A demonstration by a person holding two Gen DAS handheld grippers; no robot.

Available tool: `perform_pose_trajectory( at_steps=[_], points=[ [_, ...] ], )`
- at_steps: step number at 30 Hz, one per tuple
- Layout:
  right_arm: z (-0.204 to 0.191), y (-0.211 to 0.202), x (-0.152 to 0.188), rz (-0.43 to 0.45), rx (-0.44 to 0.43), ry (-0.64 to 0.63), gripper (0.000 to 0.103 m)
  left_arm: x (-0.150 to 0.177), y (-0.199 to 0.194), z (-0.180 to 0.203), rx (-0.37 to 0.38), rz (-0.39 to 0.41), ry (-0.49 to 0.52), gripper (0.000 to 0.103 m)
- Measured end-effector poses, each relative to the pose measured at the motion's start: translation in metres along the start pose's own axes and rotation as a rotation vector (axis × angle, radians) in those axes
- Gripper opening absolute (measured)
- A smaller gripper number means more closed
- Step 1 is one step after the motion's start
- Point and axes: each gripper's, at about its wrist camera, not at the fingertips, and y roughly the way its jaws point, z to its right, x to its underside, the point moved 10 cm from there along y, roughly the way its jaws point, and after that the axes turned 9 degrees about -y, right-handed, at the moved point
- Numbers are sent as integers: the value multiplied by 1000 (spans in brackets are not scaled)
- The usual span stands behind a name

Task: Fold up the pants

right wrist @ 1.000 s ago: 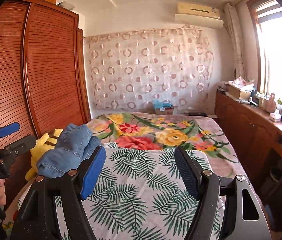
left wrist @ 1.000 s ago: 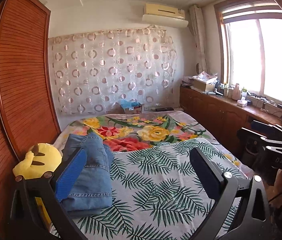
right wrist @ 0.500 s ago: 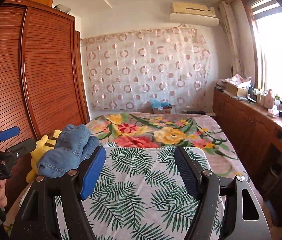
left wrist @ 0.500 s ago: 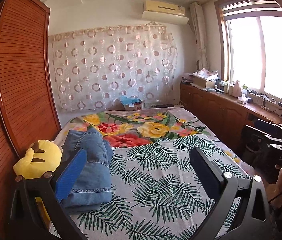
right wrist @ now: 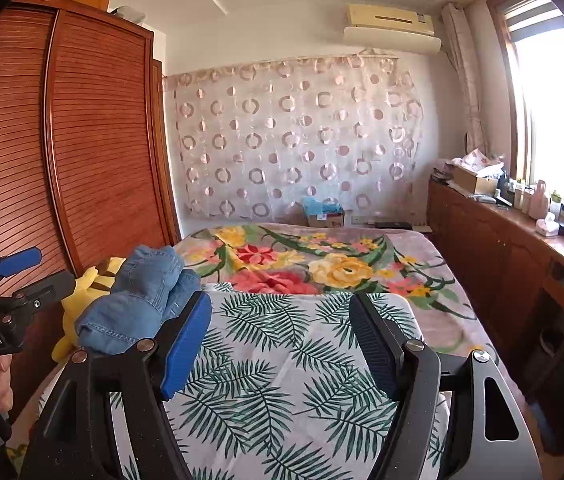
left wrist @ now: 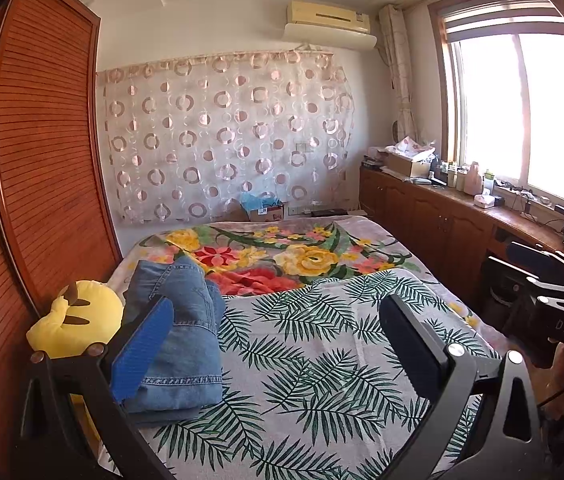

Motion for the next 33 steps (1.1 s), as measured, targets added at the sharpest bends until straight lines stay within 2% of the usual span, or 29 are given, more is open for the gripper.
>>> perform_pose_trajectory(
  at_steps=[33],
  points=[
    [-3, 1, -1, 15, 0, -6, 73, -1, -6, 4, 11, 5, 10, 103]
  ],
)
